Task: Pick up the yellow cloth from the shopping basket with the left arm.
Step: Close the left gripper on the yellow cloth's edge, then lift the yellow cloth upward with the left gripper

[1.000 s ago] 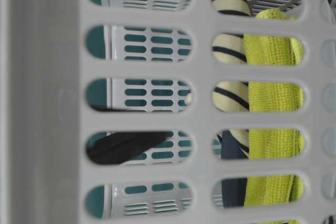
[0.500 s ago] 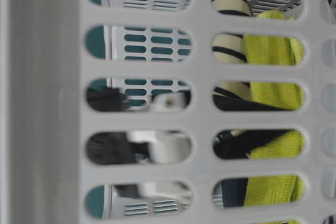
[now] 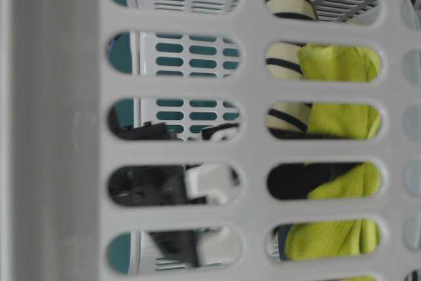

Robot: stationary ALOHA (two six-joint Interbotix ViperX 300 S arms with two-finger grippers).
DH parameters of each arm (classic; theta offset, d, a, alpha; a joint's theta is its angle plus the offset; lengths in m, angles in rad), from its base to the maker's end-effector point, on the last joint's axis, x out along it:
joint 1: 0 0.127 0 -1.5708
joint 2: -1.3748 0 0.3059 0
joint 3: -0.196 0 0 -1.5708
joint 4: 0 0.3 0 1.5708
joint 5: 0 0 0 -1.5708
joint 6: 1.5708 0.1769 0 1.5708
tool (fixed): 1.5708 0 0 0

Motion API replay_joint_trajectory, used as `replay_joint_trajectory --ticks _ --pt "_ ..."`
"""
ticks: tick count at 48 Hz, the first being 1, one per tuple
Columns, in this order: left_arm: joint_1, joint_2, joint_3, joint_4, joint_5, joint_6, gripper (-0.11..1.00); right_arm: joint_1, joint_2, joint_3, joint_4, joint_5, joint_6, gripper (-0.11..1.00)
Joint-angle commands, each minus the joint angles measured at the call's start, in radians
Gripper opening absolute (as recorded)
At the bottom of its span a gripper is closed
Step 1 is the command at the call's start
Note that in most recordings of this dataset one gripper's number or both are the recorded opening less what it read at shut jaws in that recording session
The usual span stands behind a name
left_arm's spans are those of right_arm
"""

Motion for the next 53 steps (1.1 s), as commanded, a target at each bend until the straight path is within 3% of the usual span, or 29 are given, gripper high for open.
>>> replay_joint_trajectory --ticks 1,7,13,32,53 --pt "-0.005 -0.04 -0.009 0.005 0.002 0.002 0.17 0.002 0.006 -0.006 0.005 -0.005 -0.002 0.75" --pt "-0.006 -0.069 -0.049 0.005 0.037 0.002 0.17 0.002 0.006 -0.005 0.005 -0.005 -0.002 0.75" --pt "-0.011 -0.101 -0.149 0.003 0.123 0.002 0.17 0.002 0.006 -0.005 0.005 -0.003 -0.002 0.75" --pt "-0.015 -0.104 -0.56 0.005 0.528 0.0 0.17 0.002 0.005 -0.005 0.005 0.011 -0.002 0.75" --pt "-0.015 -0.083 -0.595 0.003 0.572 0.003 0.17 0.002 0.005 -0.005 0.005 0.011 0.0 0.75"
